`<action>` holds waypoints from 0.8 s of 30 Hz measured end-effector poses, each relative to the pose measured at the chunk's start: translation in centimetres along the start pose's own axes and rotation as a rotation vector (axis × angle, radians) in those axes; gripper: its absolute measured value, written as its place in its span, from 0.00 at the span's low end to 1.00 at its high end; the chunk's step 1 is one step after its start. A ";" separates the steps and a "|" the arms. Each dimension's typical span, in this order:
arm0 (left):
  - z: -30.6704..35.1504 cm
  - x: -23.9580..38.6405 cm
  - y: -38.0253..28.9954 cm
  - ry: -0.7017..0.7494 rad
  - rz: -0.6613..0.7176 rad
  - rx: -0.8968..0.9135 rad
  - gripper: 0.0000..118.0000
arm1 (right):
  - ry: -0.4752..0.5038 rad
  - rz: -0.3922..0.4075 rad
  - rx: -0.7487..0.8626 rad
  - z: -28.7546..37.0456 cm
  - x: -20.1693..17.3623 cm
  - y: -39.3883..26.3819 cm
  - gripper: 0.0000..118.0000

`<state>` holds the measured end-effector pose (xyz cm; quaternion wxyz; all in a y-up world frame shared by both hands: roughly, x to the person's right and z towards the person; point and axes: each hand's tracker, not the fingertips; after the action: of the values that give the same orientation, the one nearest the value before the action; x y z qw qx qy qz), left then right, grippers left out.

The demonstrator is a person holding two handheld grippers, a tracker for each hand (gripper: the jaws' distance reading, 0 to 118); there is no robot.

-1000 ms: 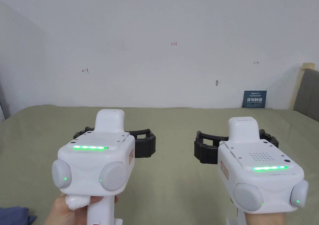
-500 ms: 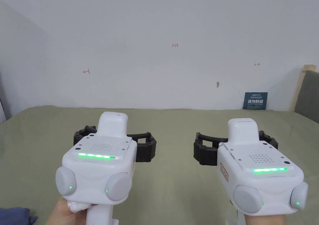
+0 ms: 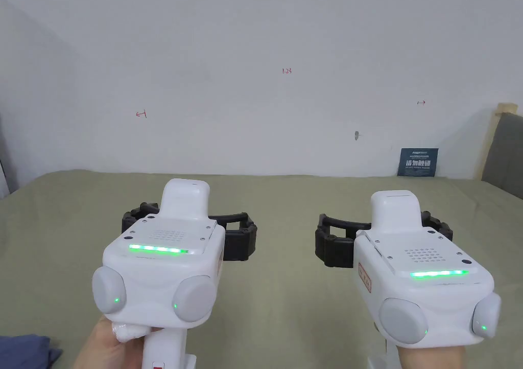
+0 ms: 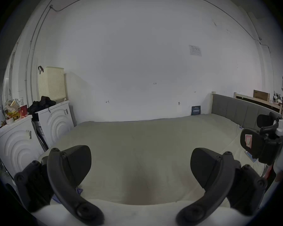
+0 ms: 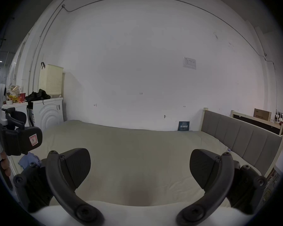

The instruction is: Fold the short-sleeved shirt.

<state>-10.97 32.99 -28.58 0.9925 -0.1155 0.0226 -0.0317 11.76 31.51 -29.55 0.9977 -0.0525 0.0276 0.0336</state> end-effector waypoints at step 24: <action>0.0 0.4 0.2 0.052 0.027 -0.019 1.00 | -0.008 -0.009 -0.008 0.0 0.3 0.0 1.00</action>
<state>-10.59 33.15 -28.64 0.9908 -0.1238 0.0503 -0.0213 12.05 31.54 -29.53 0.9977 -0.0565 0.0233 0.0296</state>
